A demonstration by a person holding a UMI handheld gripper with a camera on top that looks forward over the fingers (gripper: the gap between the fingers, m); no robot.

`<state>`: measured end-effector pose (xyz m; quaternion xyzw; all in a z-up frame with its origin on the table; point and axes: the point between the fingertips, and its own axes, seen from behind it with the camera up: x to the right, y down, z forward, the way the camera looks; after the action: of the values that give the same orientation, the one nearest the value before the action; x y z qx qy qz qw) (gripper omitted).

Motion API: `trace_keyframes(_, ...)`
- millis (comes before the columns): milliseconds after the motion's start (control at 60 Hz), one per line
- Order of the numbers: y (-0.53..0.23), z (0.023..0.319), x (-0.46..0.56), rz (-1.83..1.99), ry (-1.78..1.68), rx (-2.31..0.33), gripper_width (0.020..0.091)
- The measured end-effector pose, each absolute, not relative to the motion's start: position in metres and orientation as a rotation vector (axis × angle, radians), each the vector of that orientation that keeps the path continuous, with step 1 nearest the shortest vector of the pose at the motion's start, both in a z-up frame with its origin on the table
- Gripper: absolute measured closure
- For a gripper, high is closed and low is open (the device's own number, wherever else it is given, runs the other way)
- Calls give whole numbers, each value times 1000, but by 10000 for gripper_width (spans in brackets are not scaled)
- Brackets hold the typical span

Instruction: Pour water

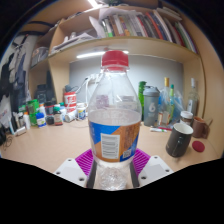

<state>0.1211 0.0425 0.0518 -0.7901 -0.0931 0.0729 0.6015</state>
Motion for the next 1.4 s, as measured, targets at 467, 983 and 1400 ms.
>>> trace_keyframes(467, 79, 102, 142, 470, 70, -1921, 695)
trace_keyframes(983, 157, 169, 167, 1791, 1565, -1412, 696)
trace_keyframes(1400, 178, 217, 189, 2035, 1757, -1026, 697)
